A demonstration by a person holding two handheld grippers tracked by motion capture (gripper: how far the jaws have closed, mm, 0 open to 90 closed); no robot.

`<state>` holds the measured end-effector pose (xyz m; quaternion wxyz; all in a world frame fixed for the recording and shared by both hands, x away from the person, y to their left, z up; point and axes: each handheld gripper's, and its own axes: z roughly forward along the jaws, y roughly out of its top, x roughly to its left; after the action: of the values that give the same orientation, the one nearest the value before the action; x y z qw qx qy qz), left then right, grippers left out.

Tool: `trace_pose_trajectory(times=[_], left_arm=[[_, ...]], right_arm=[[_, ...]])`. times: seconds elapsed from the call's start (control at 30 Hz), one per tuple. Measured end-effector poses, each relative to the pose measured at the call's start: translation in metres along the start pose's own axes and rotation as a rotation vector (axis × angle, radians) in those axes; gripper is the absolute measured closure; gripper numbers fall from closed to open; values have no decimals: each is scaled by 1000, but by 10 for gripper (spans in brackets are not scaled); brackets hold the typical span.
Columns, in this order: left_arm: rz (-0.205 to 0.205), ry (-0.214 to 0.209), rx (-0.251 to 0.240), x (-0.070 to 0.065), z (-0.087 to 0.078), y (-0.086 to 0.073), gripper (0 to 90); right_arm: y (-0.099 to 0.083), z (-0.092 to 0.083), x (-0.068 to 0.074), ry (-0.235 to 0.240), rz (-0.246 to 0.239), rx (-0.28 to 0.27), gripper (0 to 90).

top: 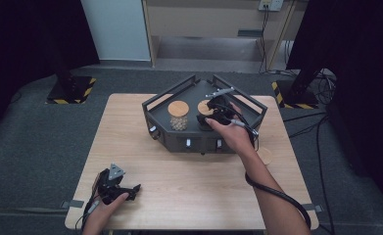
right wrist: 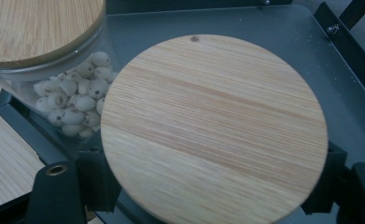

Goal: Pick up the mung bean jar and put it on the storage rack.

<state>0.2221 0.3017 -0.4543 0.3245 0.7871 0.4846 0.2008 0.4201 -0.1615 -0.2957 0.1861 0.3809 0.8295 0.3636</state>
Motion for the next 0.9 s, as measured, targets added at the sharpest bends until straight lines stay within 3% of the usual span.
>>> trace_pose_trajectory(times=[0.9], left_arm=[[1, -1, 0, 0, 0, 0, 0]], right_arm=[[-2, 8, 3, 12, 2, 1, 255]])
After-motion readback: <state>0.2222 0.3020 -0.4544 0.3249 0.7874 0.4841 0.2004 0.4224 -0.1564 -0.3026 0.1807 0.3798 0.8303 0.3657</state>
